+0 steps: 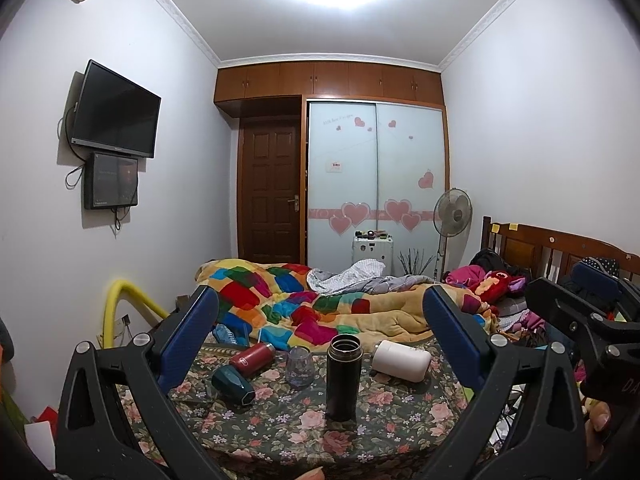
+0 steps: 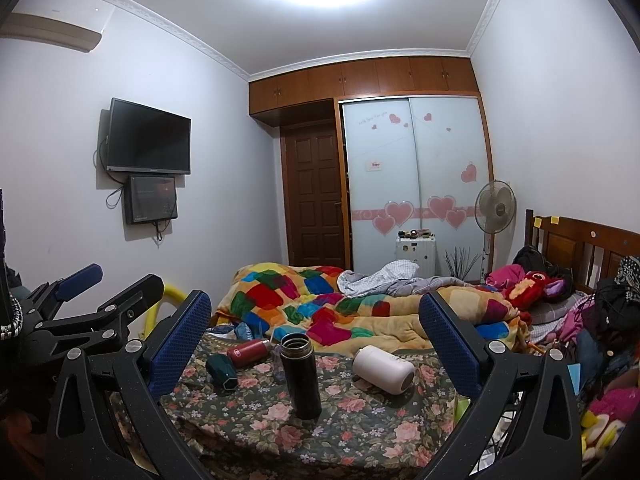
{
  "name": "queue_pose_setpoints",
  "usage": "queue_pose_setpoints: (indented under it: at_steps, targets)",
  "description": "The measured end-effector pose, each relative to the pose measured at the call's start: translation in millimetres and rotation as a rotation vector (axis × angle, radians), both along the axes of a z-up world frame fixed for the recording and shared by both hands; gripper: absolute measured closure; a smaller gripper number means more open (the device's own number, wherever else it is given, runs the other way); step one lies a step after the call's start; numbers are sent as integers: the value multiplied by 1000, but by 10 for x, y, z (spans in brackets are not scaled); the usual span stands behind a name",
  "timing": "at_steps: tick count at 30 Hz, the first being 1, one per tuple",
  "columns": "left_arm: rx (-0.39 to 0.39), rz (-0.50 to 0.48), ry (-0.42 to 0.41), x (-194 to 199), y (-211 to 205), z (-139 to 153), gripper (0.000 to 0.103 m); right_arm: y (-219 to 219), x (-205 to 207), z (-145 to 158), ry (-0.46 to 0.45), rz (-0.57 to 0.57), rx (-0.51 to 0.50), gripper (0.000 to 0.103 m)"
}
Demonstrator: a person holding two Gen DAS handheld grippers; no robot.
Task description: Flip cup upright
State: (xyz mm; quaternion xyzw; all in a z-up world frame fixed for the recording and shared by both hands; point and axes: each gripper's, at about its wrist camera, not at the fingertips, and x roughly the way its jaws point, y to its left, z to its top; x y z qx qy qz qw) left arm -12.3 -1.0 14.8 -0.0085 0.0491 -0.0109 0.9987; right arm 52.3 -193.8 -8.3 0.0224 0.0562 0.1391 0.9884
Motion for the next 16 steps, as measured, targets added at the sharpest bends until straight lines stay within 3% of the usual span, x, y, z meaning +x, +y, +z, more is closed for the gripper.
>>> queue_pose_setpoints:
  at_steps: [16]
  targets:
    - [-13, 0, 7, 85, 53, -73, 0, 68, 134, -44, 32, -5, -13, 0]
